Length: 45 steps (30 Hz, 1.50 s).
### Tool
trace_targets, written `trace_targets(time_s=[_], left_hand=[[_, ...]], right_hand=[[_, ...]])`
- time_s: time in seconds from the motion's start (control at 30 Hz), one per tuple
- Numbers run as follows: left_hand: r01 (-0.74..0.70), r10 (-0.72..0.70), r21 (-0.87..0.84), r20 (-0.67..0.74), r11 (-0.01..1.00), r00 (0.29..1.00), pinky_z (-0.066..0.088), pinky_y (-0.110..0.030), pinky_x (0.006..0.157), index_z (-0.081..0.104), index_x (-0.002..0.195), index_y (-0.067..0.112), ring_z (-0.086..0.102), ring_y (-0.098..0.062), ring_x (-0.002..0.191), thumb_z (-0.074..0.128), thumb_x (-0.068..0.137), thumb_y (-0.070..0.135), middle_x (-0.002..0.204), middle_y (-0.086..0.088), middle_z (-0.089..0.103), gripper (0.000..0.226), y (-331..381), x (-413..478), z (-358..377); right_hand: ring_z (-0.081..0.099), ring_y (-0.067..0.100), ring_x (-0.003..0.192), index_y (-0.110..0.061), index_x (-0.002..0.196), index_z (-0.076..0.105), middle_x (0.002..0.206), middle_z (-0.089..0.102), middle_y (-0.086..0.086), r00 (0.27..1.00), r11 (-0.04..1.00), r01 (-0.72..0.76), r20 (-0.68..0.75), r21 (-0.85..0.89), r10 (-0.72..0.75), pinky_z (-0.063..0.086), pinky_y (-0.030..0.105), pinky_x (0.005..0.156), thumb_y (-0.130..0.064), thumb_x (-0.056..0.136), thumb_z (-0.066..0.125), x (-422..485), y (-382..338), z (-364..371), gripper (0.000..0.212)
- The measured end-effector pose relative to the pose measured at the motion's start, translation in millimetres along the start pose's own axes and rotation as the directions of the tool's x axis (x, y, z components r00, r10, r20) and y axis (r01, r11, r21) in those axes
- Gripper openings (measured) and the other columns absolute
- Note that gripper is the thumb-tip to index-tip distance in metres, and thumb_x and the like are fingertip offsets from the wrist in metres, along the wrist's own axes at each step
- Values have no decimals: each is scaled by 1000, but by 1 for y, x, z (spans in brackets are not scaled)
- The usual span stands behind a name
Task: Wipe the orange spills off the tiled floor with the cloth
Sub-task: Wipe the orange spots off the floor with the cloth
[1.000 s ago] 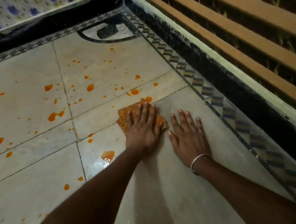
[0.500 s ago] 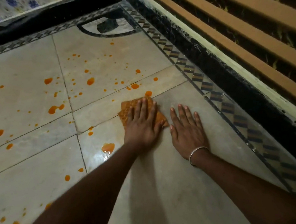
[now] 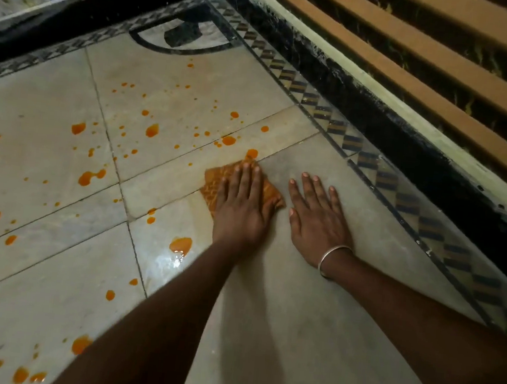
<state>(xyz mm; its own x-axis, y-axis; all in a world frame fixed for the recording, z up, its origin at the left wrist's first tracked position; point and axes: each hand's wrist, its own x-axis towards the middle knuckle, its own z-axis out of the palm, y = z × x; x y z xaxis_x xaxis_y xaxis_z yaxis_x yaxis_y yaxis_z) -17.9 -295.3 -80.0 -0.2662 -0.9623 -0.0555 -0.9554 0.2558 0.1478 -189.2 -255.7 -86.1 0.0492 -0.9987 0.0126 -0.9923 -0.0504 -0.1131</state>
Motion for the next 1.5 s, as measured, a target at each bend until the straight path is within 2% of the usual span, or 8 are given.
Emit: trace_targets(time_s=[0.3,0.5,0.63,0.77,0.9,1.07,1.17,1.5], left_hand=[[104,-109,-73,-63,992,992,1,-47,130,12,164,10,6,-30,161,22,110,43,172,-13,11,64,7,-59,12],[101,-80,-263,87,959,993,53,-40,102,50,145,15,67,-30,120,29,110,39,137,-13,66,48,30,-101,-39],[333,-220,-809,256,484,941,59,-39,86,63,122,22,72,-20,95,42,109,46,108,4,72,34,-4,-104,-95],[437,-350,-877,353,199,868,58,-39,90,72,114,15,73,-25,98,44,106,55,105,-9,78,50,-69,-97,-108],[422,-684,-743,-64,519,727,42,-40,110,53,147,16,54,-31,135,39,108,53,149,-12,58,56,-106,-102,-99],[348,-371,-356,5,867,929,-7,-52,127,18,165,30,-6,-24,161,19,105,61,175,-4,2,68,-53,-112,-50],[396,-395,-202,46,896,918,-21,-61,121,-8,165,33,-32,-30,155,13,104,65,172,-6,-24,71,-33,-102,-11],[334,-335,-82,8,939,942,-15,-62,124,-6,164,43,-24,-31,158,18,104,69,173,-4,-18,69,-119,-66,-21]], right_hand=[[10,23,155,-21,160,16,167,15,9,1000,999,-15,4,30,15,10,49,125,-41,99,15,-2,0,-1,65],[12,23,154,-20,160,18,167,17,8,1000,999,4,-13,39,-4,8,47,125,-44,97,10,-1,1,-4,67],[10,23,155,-21,160,15,167,16,8,1000,1000,-2,6,30,1,7,48,125,-45,98,9,-2,-1,-4,67],[13,26,154,-20,158,25,166,21,10,1000,999,9,-10,43,-9,8,53,124,-42,97,16,-2,-9,-9,66],[12,26,154,-20,157,30,166,20,10,978,976,205,-44,73,-203,8,52,124,-41,97,18,-3,-42,-13,64],[2,24,156,-23,160,16,168,8,8,958,958,282,35,56,-284,4,49,125,-46,97,9,2,-68,-1,67],[11,24,155,-22,160,18,167,16,8,958,958,284,32,47,-286,10,50,125,-44,98,11,0,-72,10,66],[12,22,155,-23,160,17,168,15,6,959,958,281,21,49,-283,9,48,125,-49,99,14,-1,-72,12,66]])
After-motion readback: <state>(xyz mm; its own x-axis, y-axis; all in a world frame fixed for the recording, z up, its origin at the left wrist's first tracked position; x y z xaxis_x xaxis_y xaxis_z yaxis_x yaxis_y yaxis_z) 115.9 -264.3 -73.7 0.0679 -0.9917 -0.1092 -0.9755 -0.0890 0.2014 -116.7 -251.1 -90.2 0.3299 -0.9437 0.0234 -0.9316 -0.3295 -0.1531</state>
